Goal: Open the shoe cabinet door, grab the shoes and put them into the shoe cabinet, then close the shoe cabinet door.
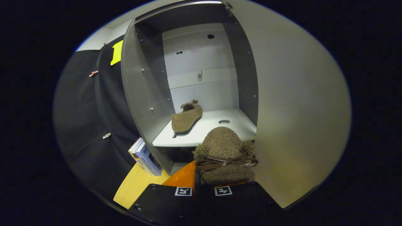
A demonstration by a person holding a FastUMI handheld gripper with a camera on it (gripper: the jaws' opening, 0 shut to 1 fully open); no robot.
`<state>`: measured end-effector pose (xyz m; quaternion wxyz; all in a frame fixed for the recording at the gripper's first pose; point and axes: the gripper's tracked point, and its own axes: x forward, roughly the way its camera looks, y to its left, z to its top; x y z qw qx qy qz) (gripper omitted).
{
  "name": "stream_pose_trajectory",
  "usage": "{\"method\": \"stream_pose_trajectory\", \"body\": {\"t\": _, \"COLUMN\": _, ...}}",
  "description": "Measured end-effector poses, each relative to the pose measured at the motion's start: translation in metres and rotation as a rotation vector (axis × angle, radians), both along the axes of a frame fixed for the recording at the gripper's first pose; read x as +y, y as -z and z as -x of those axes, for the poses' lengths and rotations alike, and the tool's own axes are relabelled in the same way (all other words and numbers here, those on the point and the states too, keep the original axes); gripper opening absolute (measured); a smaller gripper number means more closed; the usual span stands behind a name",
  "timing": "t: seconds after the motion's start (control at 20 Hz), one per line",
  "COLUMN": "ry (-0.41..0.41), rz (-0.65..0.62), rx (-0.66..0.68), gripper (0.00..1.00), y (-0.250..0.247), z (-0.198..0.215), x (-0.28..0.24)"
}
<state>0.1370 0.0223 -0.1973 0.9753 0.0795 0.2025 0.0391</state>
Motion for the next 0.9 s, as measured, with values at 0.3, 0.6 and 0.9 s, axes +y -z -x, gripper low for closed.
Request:
{"method": "stream_pose_trajectory", "body": {"t": 0.3, "ry": 0.025, "rz": 0.024, "rx": -0.011, "gripper": 0.11, "y": -0.048, "z": -0.101, "x": -0.002}}
{"method": "stream_pose_trajectory", "body": {"t": 0.6, "ry": 0.083, "rz": 0.024, "rx": 0.001, "gripper": 0.11, "y": -0.045, "z": -0.177, "x": -0.010}}
{"method": "stream_pose_trajectory", "body": {"t": 0.9, "ry": 0.085, "rz": 0.077, "rx": 0.030, "gripper": 0.11, "y": -0.022, "z": -0.231, "x": -0.013}}
